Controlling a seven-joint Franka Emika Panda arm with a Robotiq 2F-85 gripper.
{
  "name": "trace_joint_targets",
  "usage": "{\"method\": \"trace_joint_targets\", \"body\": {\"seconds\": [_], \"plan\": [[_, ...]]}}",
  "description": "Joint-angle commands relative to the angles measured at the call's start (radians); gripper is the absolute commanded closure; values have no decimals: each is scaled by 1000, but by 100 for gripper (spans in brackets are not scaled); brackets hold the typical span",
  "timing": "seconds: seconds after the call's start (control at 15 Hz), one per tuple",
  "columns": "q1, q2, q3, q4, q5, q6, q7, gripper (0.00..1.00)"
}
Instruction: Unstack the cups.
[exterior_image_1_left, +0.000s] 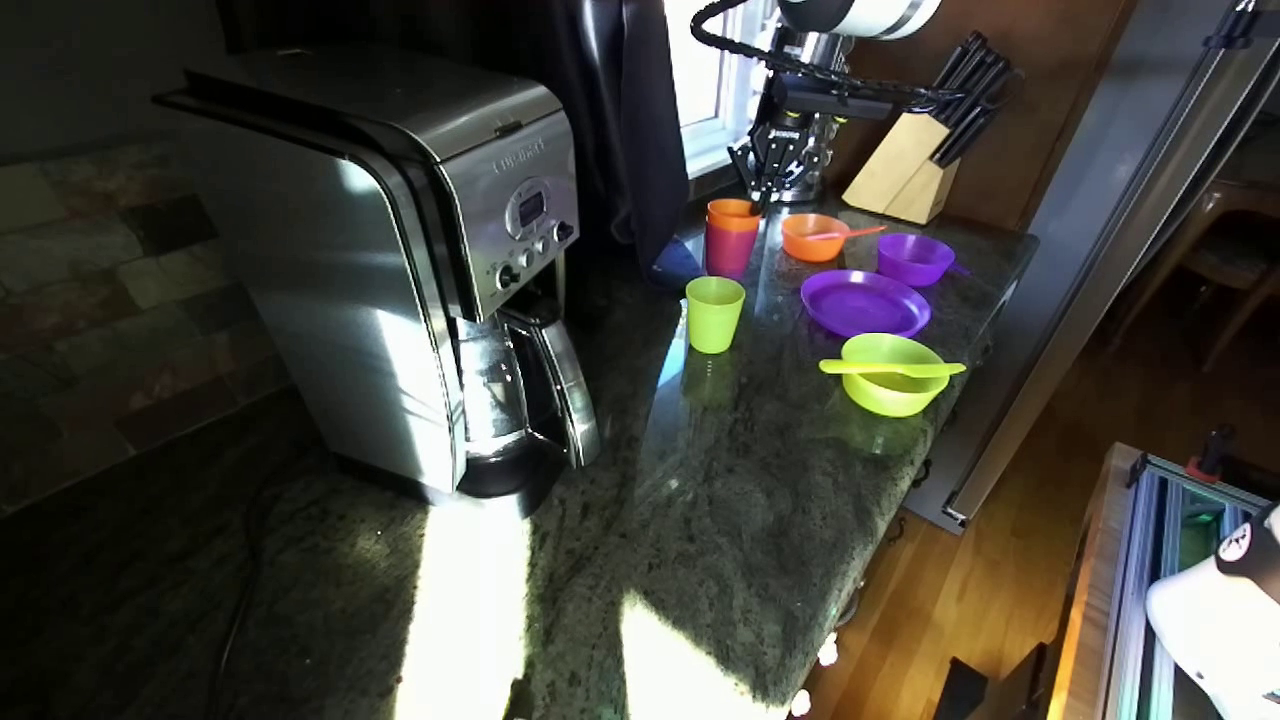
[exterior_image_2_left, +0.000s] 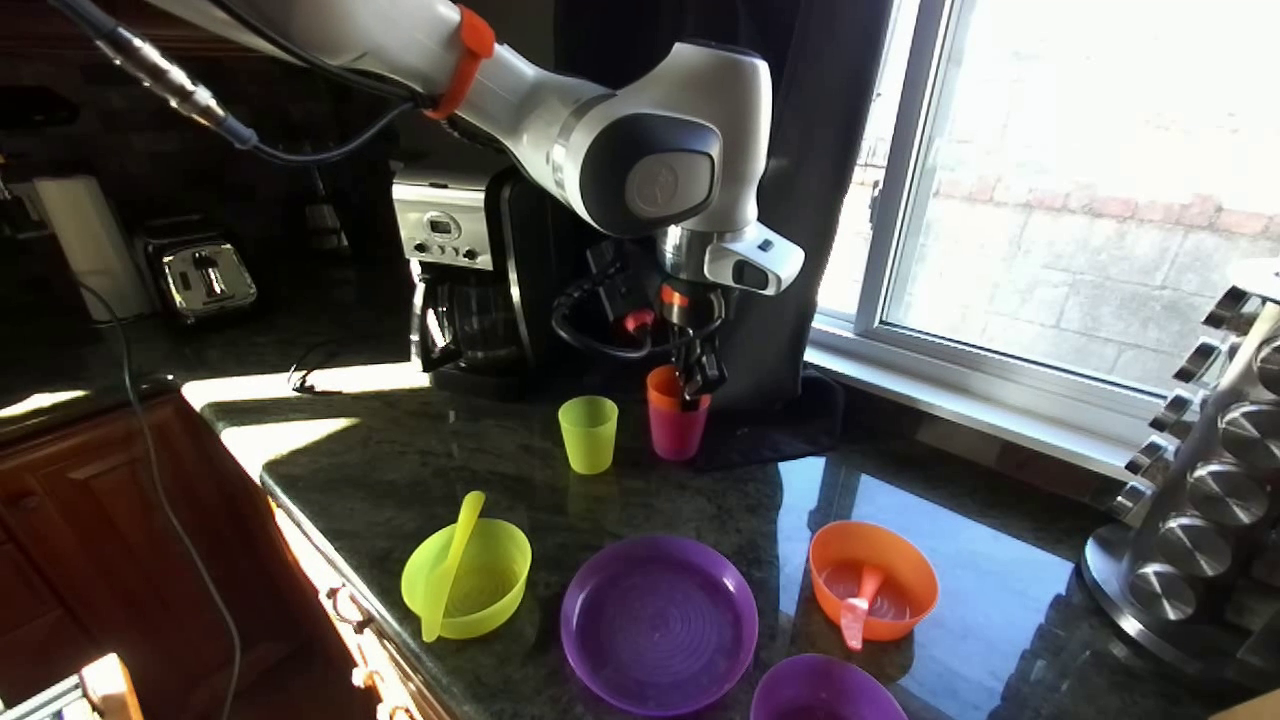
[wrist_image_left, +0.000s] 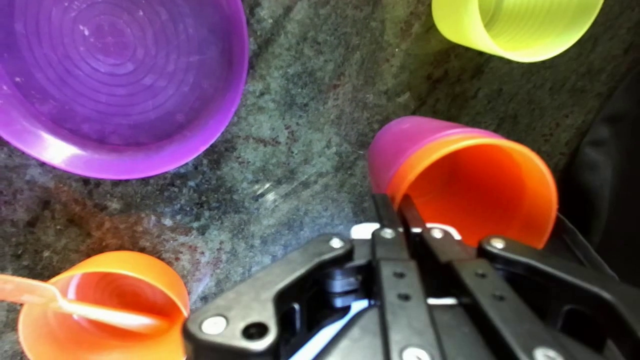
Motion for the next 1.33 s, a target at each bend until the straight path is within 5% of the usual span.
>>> {"method": "trace_joint_targets", "body": {"seconds": [0.0, 0.27, 0.4, 0.6, 0.87, 0.93, 1.0, 1.07, 1.27], "plan": [[8, -9, -2, -29, -15, 20, 18, 99], [11, 25, 0, -21, -9, 24, 21, 99], [12, 35, -1, -22, -8, 25, 23, 91], [12, 42, -1, -22, -6, 26, 19, 100], [11, 33, -1, -29, -4, 29, 14, 99], [11, 29, 0, -32, -2, 34, 14, 71], [11, 25, 0, -34, -4, 38, 12, 70], [11, 24, 0, -34, -2, 39, 10, 93], [9, 15, 0, -36, 1, 45, 6, 100]]}}
